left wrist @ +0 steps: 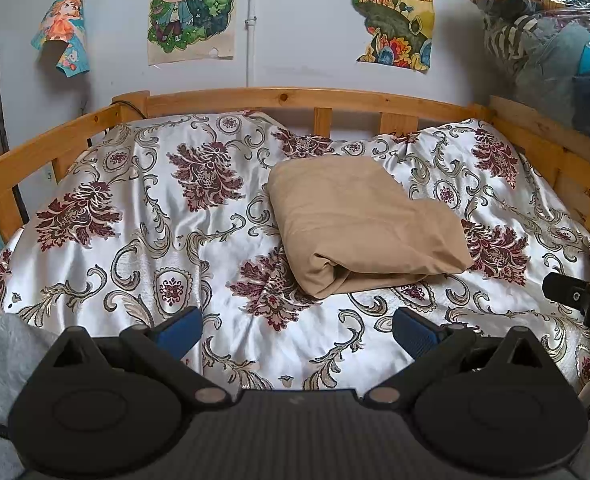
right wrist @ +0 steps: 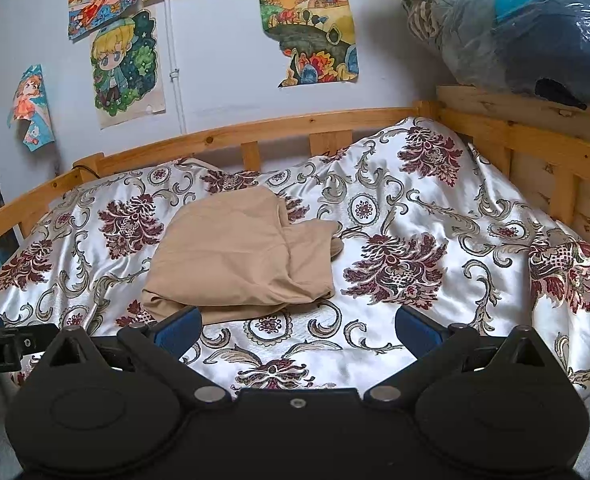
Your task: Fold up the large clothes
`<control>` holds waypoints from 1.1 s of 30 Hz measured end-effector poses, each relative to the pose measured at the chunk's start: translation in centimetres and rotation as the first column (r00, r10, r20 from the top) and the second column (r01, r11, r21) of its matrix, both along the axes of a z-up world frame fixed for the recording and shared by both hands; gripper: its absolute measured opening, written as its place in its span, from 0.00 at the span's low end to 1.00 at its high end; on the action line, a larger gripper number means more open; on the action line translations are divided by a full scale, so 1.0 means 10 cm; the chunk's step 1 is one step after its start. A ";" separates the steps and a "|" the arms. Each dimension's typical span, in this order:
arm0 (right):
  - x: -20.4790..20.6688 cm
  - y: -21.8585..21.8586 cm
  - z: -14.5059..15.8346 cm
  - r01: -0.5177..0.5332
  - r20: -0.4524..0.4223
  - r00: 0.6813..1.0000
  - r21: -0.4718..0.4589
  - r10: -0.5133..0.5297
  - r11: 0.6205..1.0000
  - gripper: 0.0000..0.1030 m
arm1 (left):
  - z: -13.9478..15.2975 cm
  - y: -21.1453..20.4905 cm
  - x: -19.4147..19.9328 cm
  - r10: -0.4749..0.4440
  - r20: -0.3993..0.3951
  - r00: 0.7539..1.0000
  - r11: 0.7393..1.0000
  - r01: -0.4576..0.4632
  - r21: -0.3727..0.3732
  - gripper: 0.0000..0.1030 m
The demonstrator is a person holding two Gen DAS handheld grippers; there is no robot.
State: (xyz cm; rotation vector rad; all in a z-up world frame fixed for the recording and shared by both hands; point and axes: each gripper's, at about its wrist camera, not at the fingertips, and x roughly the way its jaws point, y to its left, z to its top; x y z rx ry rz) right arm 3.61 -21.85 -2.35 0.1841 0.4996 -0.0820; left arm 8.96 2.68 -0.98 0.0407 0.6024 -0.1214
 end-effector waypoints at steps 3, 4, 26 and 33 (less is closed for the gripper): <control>0.00 0.00 0.00 0.000 -0.001 1.000 0.000 0.000 1.000 0.99 | 0.00 0.00 0.00 0.000 0.000 1.000 1.000 0.000 0.000 0.99; 0.00 0.00 0.01 0.000 -0.001 1.000 -0.001 0.000 1.000 0.99 | 0.00 0.00 0.00 0.000 0.000 1.000 1.000 0.000 0.000 0.99; -0.01 -0.04 0.02 0.024 -0.007 1.000 -0.011 -0.024 1.000 0.99 | -0.02 0.03 0.00 -0.003 -0.005 1.000 1.000 0.003 0.018 0.99; -0.01 -0.04 0.01 0.024 -0.010 1.000 -0.010 -0.024 1.000 0.99 | -0.02 0.03 0.00 -0.004 -0.005 1.000 1.000 0.004 0.020 0.99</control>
